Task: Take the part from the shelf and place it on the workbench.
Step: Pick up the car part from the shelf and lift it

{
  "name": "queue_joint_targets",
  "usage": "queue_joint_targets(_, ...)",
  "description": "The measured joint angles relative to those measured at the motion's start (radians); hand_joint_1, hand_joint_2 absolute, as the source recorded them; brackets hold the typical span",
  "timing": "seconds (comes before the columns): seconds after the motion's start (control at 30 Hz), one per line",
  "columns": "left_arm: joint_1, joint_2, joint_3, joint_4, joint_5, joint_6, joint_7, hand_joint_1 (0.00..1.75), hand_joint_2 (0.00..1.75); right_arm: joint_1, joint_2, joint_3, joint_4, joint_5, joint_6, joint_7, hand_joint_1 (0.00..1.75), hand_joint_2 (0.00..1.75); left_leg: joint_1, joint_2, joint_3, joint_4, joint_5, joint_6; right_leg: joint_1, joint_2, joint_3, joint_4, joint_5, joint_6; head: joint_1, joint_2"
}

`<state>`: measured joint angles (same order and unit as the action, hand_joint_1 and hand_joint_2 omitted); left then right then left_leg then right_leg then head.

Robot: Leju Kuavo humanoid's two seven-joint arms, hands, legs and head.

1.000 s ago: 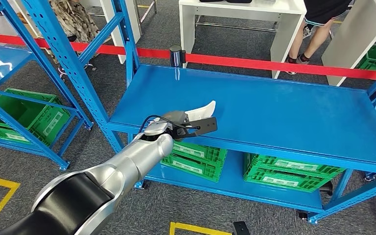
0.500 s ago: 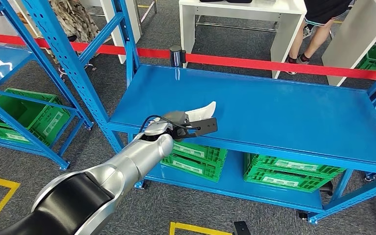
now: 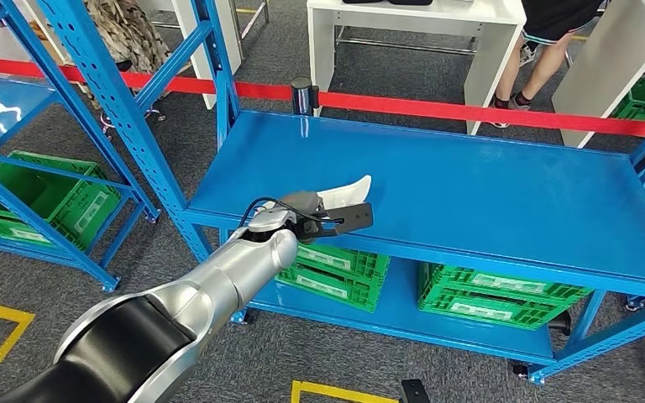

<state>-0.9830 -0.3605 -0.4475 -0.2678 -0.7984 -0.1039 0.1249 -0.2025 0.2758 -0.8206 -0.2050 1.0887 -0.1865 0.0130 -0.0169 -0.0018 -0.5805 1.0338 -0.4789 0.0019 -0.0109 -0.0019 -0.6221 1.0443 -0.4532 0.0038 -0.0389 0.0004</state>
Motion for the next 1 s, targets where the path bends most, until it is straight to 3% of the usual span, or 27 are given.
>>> queue_joint_targets(1.0,0.001,0.000,0.000,-0.003,-0.004,0.001,-0.008,1.75,1.75,0.003,0.000,-0.010,0.000,-0.007,-0.001,-0.010,0.00,0.00,0.000,0.000,0.000,0.000,0.000,0.000,0.000,0.000,0.000,0.000,0.000,0.000,0.000,0.000)
